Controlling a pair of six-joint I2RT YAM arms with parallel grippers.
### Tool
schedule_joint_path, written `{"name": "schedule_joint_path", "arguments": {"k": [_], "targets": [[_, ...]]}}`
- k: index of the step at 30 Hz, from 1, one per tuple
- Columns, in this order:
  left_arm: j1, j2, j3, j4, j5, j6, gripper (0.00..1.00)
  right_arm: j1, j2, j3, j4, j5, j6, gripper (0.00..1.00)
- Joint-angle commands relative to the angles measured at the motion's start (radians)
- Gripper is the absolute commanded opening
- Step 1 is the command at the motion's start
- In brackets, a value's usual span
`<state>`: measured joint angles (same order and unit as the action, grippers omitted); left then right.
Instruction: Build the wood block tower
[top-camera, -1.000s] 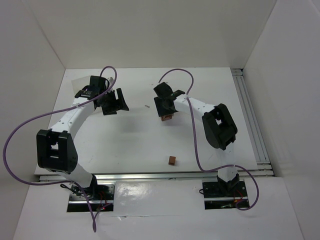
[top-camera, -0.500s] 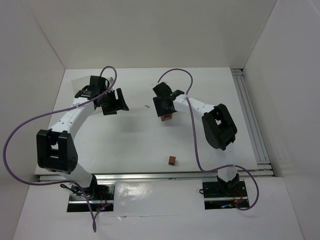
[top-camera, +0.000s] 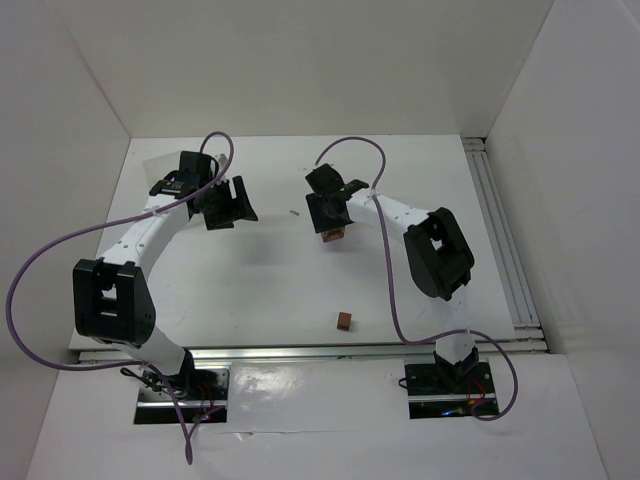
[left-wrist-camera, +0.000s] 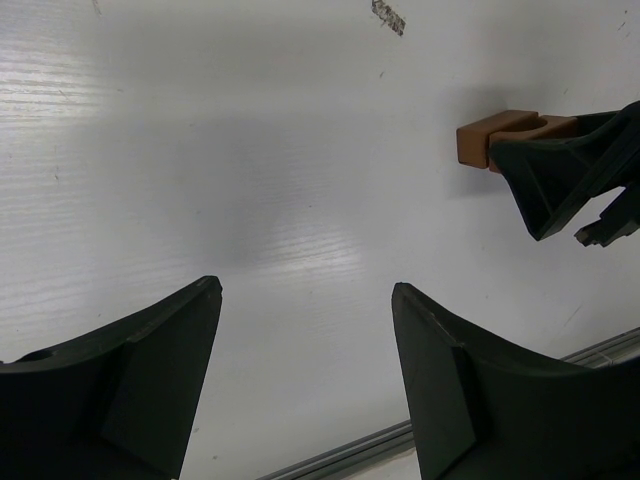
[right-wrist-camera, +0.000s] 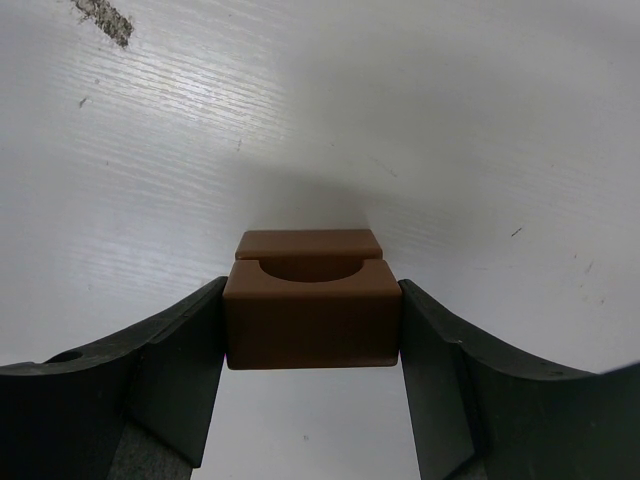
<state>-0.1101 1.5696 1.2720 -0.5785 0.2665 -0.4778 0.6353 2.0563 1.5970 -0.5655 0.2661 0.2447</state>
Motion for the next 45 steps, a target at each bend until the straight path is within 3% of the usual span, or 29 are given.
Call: {"name": "schedule_joint_path", "arguments": {"k": [1,14,19,24,36,41,45], "targets": [[-0.003,0.003,0.043,-0.003,0.016,-0.01,0.81,0.01,0.007,0.041,0.015,0.01,-0.002,0.65],[-0.003,0.003,0.043,-0.003,0.016,-0.01,0.81,0.01,0.025,0.041,0.015,0.01,-0.002,0.7],[-0.003,0.003,0.043,-0.003,0.016,-0.01,0.81,0.01,0.025,0.05,0.015,0.01,-0.002,0.78],[-0.003,0.003,0.043,-0.003,0.016,-0.01,0.81,0.01,0.025,0.061,0.006,0.019,-0.002,0.99],[-0.013,-0.006,0.033,-0.003,0.016,-0.01,0.81,0.02,-0.096,0.132,-0.074,0.076,-0.012,0.99],[-0.013,-0.025,0.033,-0.012,0.005,-0.01,0.81,0.041,-0.312,-0.023,-0.074,0.081,0.024,0.99],[-0.013,-0.046,0.023,-0.012,0.005,-0.01,0.81,0.079,-0.493,-0.34,-0.083,0.029,0.122,0.99]]}}
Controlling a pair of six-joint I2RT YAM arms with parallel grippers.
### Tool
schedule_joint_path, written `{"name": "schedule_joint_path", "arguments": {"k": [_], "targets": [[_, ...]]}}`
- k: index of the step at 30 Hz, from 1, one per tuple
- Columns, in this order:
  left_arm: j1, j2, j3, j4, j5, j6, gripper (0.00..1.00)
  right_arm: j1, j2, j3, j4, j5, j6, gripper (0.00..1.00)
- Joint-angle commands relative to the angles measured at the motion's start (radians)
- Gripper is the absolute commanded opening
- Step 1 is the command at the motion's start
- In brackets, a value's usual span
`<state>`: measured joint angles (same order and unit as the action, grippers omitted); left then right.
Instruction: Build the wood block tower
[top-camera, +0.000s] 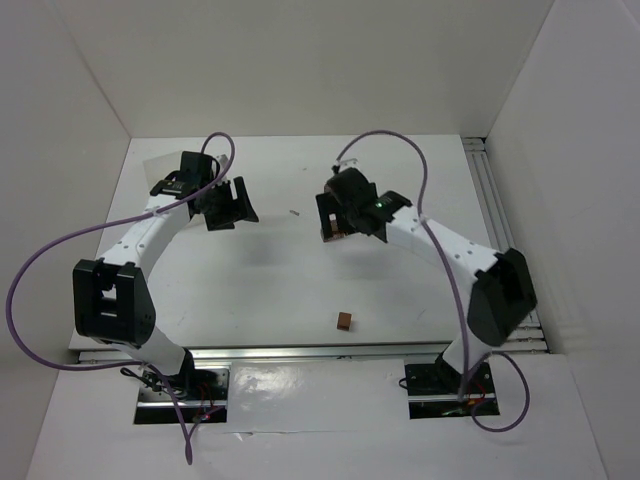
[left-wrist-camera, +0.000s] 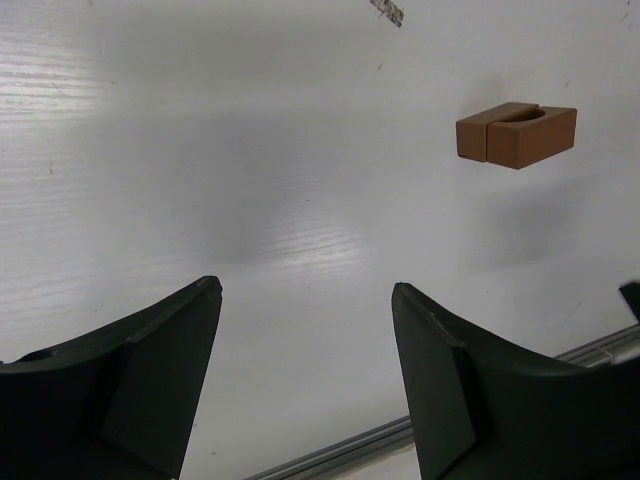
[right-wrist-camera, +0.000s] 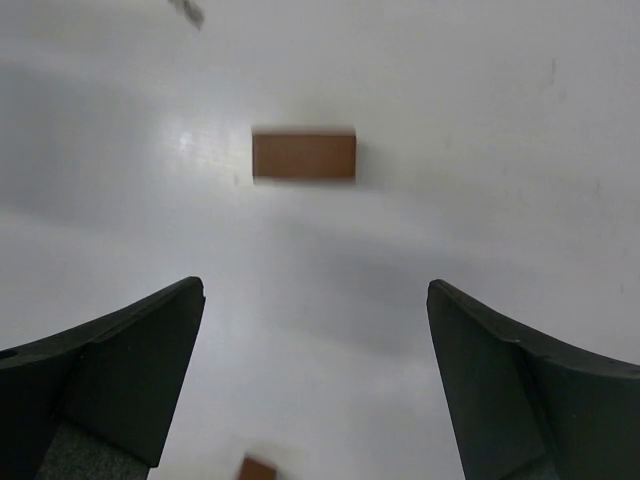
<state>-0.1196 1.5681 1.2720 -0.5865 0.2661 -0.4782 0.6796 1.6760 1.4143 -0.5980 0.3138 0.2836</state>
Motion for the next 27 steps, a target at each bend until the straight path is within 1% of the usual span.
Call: {"name": "schedule_joint_path", "arguments": {"k": [1,2,3,5,6,7,9,10,13,17,20,22,25,26,27], "targets": [[-0.003,-0.045,0.023,-0.004,0.005,-0.01,0.81,0.047,-0.145,-0.208,-0.051,-0.019,0.109,0.99],[-0.003,-0.045,0.023,-0.004,0.005,-0.01,0.81,0.061,-0.209,-0.256,-0.062,-0.05,0.167,0.98],[-0.003,-0.054,0.023,-0.004,0.005,-0.01,0.81,0.09,-0.238,-0.338,-0.062,-0.064,0.195,0.96],[-0.003,-0.054,0.013,-0.004,-0.004,-0.01,0.81,0.123,-0.289,-0.405,-0.062,-0.097,0.273,0.96],[-0.003,-0.054,0.013,-0.004,-0.004,-0.01,0.81,0.141,-0.326,-0.431,-0.062,-0.132,0.296,0.95],[-0.003,-0.054,0.013,-0.004,-0.004,-0.01,0.81,0.179,-0.338,-0.475,-0.051,-0.151,0.314,0.94],[-0.003,-0.063,0.003,-0.004,-0.004,-0.01,0.81,0.216,-0.357,-0.524,-0.016,-0.201,0.341,0.93],[-0.003,-0.063,0.003,-0.004,-0.004,-0.01,0.81,0.25,-0.357,-0.535,-0.005,-0.217,0.351,0.93],[-0.012,-0.074,-0.006,0.005,-0.004,-0.01,0.81,0.287,-0.337,-0.555,0.026,-0.251,0.351,0.93],[-0.012,-0.083,-0.016,0.005,-0.004,-0.01,0.81,0.325,-0.283,-0.543,0.006,-0.233,0.368,0.93],[-0.012,-0.094,-0.016,0.005,-0.004,-0.01,0.81,0.325,-0.259,-0.543,0.015,-0.222,0.423,0.84],[-0.012,-0.094,-0.016,0.005,-0.004,-0.01,0.81,0.325,-0.248,-0.543,0.003,-0.213,0.46,0.77],[-0.012,-0.094,-0.025,0.005,-0.004,-0.01,0.81,0.325,-0.225,-0.543,-0.006,-0.171,0.489,0.72],[-0.012,-0.103,-0.025,0.005,-0.004,-0.001,0.81,0.325,-0.225,-0.534,-0.006,-0.171,0.499,0.65],[-0.012,-0.103,-0.025,0.005,-0.004,0.0,0.81,0.325,-0.225,-0.534,-0.006,-0.16,0.499,0.61]]}}
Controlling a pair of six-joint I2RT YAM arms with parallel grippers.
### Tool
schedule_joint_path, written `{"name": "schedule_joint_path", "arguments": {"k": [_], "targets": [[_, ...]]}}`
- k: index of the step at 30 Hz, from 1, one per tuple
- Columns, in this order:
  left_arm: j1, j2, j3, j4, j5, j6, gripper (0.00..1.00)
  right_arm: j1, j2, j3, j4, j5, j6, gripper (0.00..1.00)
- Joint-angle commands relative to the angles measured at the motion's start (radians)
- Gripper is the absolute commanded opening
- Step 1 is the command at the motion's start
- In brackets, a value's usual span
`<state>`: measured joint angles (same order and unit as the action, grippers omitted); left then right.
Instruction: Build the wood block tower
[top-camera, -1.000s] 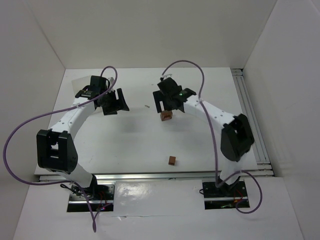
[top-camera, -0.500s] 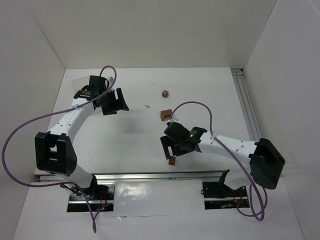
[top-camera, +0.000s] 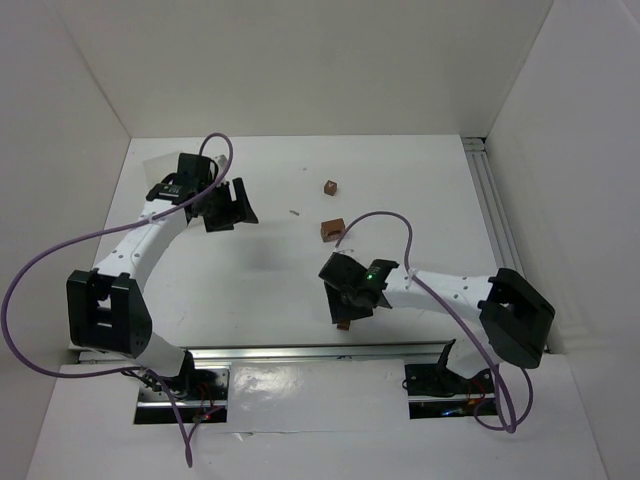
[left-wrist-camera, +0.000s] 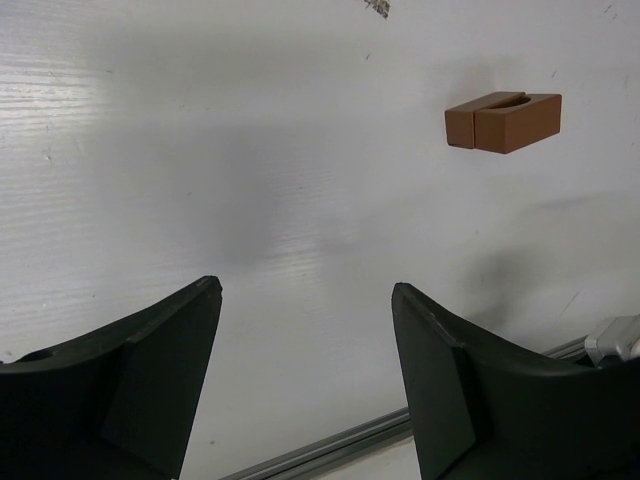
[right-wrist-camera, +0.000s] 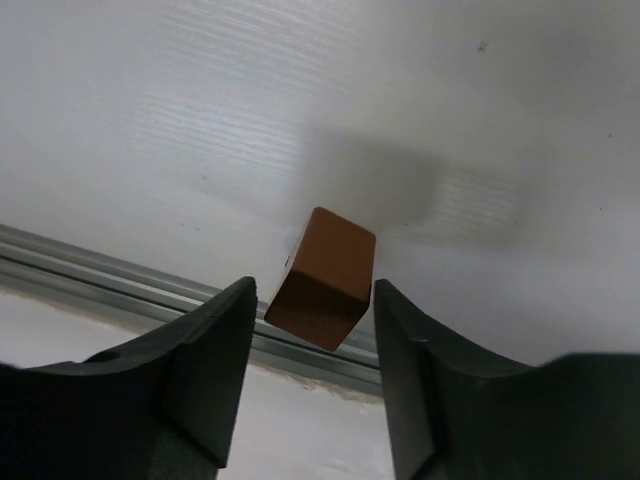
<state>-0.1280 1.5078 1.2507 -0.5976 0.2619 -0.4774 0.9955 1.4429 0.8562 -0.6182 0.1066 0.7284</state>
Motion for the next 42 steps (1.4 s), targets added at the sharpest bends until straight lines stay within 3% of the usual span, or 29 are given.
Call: {"name": "schedule_joint_path", "arguments": {"k": [1,4,7,10,14,18,22,26,34,42], "targets": [[-0.004,-0.043,-0.004,0.016,0.0,-0.001,0.81,0.009,0.008,0.033,0.014,0.047,0.054,0.55],[-0.004,-0.043,-0.004,0.016,0.0,-0.001,0.81,0.009,0.031,0.056,-0.011,0.063,0.065,0.31],[-0.004,-0.043,-0.004,0.016,0.0,-0.001,0.81,0.009,0.031,0.092,-0.087,0.171,0.095,0.23],[-0.004,-0.043,-0.004,0.016,0.0,-0.001,0.81,-0.05,-0.015,0.107,-0.159,0.33,0.128,0.23],[-0.004,-0.021,0.006,0.016,0.01,-0.001,0.81,-0.201,-0.111,0.118,-0.118,0.554,0.137,0.23],[-0.004,-0.009,0.016,0.016,0.02,0.008,0.81,-0.311,-0.144,0.049,0.128,0.743,0.068,0.23],[-0.004,0.0,0.035,0.006,0.02,0.019,0.81,-0.418,-0.058,0.003,0.415,0.834,0.014,0.23],[-0.004,0.009,0.046,0.005,0.011,0.019,0.81,-0.449,0.066,0.012,0.504,0.915,0.066,0.24],[-0.004,0.019,0.055,0.005,0.011,0.019,0.81,-0.439,0.241,0.075,0.379,0.935,0.291,0.24],[-0.004,0.028,0.055,-0.004,0.011,0.028,0.81,-0.408,0.364,0.135,0.249,0.901,0.416,0.27]]}}
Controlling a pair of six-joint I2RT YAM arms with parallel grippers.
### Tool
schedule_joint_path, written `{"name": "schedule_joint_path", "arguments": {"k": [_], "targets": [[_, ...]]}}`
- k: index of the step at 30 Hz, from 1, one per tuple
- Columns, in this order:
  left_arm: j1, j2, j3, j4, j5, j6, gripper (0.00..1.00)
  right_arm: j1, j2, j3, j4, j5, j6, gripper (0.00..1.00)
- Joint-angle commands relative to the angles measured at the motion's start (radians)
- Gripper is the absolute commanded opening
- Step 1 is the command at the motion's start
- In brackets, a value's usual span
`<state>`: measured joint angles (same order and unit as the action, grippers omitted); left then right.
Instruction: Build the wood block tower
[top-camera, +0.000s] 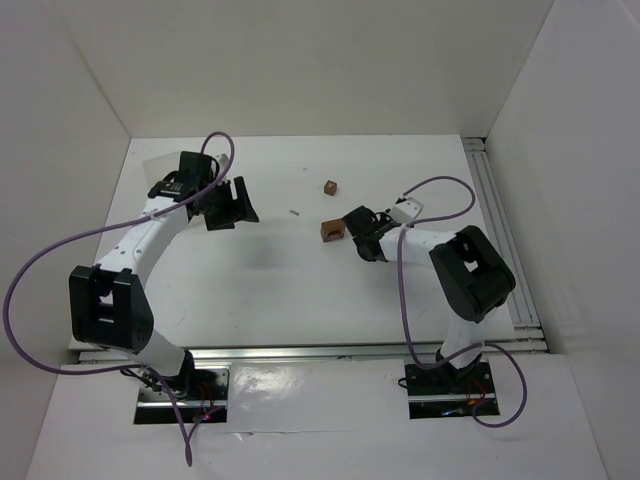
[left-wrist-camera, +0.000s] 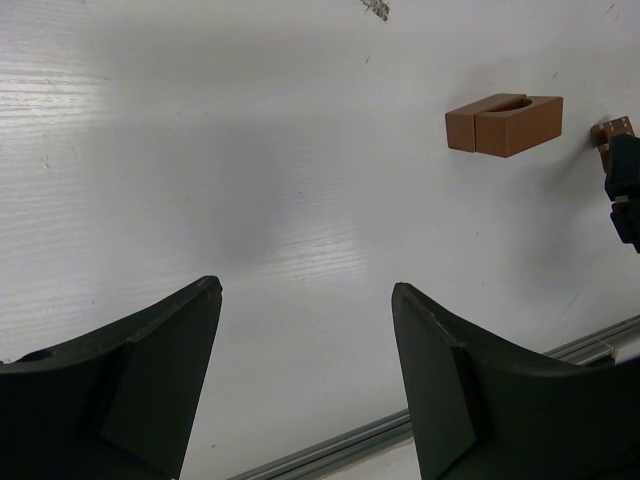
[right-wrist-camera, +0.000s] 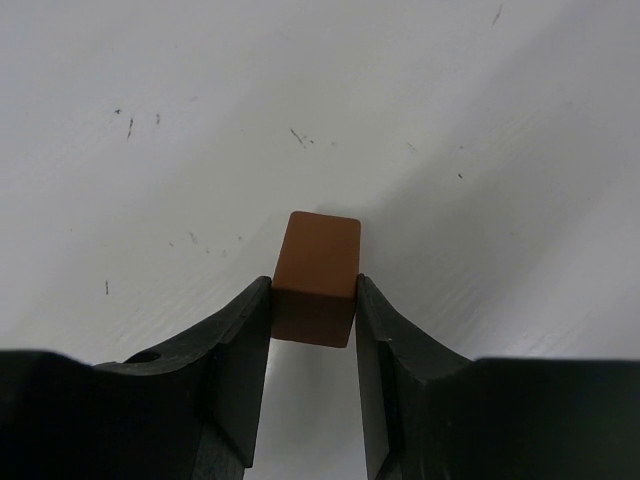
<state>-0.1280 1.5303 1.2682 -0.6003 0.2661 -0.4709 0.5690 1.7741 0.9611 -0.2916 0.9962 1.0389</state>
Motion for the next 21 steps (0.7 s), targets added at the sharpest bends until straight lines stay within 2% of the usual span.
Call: {"name": "schedule_joint_path", "arguments": {"k": [1,5,7,8,10,11,12,14,16,21], "targets": [[-0.004,0.005,0.037,-0.001,0.007,0.021,0.81,0.029,0.045,0.03,-0.078,0.012,0.121,0.28],[-0.004,-0.004,0.037,-0.001,0.007,0.021,0.81,0.04,0.067,0.03,-0.11,0.012,0.145,0.3],[-0.004,-0.004,0.037,-0.001,0.007,0.021,0.81,0.051,0.067,0.021,-0.1,0.002,0.158,0.36],[-0.004,-0.004,0.037,-0.001,0.007,0.021,0.81,0.051,0.067,0.021,-0.1,0.002,0.148,0.44],[-0.004,-0.004,0.037,-0.01,0.007,0.021,0.81,0.051,0.045,-0.002,-0.077,-0.008,0.136,0.5],[-0.004,-0.004,0.037,-0.01,0.007,0.021,0.81,0.051,0.045,-0.002,-0.077,-0.008,0.125,0.58],[-0.004,-0.004,0.037,-0.01,0.007,0.021,0.81,0.051,0.033,-0.012,-0.063,-0.008,0.103,0.7],[-0.004,-0.004,0.037,-0.01,0.007,0.021,0.81,0.051,0.019,-0.012,-0.04,-0.028,0.078,0.82],[-0.004,-0.004,0.037,-0.01,0.007,0.021,0.81,0.04,-0.005,-0.021,-0.015,-0.065,0.02,0.86],[-0.004,-0.004,0.037,-0.01,0.007,0.021,0.81,0.002,-0.045,-0.032,0.011,-0.158,-0.092,0.86]]}}
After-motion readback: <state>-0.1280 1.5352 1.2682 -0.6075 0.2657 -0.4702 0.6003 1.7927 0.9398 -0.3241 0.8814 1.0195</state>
